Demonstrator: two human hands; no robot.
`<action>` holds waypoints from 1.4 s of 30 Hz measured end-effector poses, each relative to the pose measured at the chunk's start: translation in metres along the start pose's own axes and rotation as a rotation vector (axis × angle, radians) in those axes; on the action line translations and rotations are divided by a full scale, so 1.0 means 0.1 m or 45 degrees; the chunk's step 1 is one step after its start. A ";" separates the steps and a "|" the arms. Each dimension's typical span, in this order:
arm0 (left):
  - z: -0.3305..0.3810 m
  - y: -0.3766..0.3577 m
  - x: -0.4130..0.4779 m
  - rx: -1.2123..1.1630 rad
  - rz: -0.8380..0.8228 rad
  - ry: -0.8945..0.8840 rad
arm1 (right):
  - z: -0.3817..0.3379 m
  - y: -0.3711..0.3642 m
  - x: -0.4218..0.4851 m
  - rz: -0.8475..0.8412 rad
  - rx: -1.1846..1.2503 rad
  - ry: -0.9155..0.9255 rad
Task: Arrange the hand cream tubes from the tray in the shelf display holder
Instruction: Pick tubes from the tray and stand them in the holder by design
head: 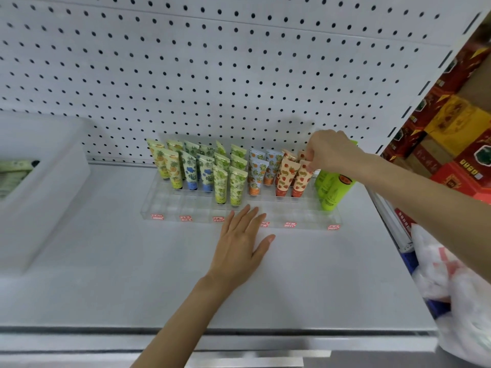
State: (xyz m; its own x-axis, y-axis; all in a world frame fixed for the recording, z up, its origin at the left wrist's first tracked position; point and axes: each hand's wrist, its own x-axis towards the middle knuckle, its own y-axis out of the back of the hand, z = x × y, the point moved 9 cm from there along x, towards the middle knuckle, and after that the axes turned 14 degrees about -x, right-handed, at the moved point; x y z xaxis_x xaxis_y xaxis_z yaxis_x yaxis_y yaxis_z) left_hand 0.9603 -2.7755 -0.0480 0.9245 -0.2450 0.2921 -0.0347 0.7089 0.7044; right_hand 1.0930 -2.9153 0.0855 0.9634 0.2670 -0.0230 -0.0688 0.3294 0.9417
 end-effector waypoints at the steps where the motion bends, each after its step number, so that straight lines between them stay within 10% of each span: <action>1: 0.01 0.02 0.00 0.013 -0.009 -0.006 | 0.01 0.02 0.00 0.020 0.016 -0.003; 20: 0.19 1.96 -0.29 0.599 0.217 0.003 | -1.36 0.88 -0.45 0.016 -0.058 0.334; 42: -2.42 5.45 -2.16 0.618 0.345 0.536 | -4.82 2.00 -0.02 0.121 0.395 0.549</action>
State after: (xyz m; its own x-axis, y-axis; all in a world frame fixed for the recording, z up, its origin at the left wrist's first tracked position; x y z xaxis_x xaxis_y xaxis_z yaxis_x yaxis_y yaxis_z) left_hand 0.8341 -2.1763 0.1161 0.9245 0.2455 0.2916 -0.3597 0.3089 0.8804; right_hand 0.9527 -2.4133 0.1121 0.7584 0.6518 -0.0075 -0.0075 0.0202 0.9998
